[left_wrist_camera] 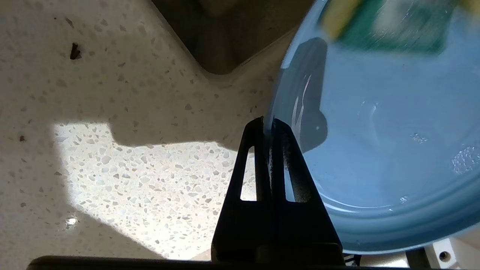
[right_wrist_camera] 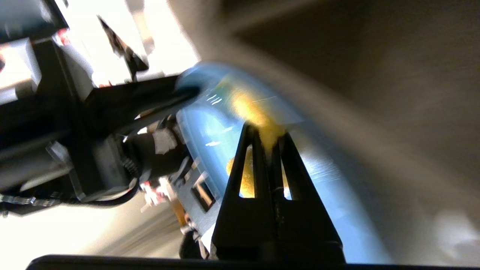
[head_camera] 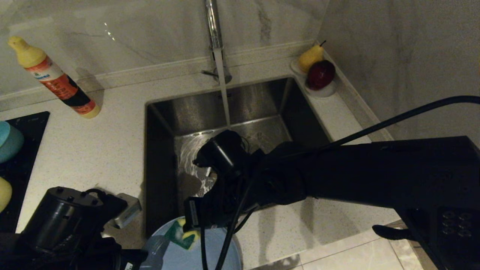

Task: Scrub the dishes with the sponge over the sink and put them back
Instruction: Wipe the plate

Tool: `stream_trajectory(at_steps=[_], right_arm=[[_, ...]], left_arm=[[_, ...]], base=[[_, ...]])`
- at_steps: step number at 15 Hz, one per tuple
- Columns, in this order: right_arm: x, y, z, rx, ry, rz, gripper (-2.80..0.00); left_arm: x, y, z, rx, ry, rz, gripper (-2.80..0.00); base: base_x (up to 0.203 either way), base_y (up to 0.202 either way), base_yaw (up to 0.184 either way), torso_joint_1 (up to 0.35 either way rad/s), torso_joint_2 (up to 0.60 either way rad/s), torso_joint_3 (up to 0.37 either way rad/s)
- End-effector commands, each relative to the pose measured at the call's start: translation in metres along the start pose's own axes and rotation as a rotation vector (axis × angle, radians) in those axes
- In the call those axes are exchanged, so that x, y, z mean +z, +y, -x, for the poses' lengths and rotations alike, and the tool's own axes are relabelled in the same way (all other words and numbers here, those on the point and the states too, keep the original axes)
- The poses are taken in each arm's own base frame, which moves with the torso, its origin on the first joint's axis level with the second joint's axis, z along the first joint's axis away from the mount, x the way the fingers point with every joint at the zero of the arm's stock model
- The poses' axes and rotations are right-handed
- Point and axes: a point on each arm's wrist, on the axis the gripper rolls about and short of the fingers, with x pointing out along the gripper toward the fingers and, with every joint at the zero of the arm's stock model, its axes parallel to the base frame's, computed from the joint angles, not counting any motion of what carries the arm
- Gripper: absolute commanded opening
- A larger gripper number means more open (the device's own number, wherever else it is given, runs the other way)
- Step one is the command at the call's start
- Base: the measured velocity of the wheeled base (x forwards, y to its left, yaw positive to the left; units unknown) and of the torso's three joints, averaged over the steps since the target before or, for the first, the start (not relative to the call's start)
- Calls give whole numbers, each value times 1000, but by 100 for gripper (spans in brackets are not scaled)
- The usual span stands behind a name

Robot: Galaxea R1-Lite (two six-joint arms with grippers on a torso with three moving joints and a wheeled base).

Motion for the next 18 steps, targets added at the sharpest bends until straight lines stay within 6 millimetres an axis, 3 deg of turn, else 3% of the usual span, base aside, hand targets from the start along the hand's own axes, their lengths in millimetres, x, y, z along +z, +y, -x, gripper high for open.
stream_trajectory(at_steps=[1,4,6,12,18], right_arm=[[11,-13,14,-19,-34,-31,-280],[15,-6,41,-15,-58,-34,-280],[6,0,54,-40,-1,-57,-280],[-23,14,46,-66,140,-67,-280],[-53,2,32,-111,268,-94,-280]], left_arm=[[-1,0,1,3,0,0,-280],[-2,0,2,3,-6,3,-280],[-3,1,1,6,0,8,-280],[-3,1,7,6,-27,13,-280],[-4,1,7,4,-26,15,-280]], base=[[0,0,0,0,0,0],[0,0,0,0,0,0],[0,0,0,0,0,0],[0,0,0,0,0,0],[0,0,0,0,0,0]])
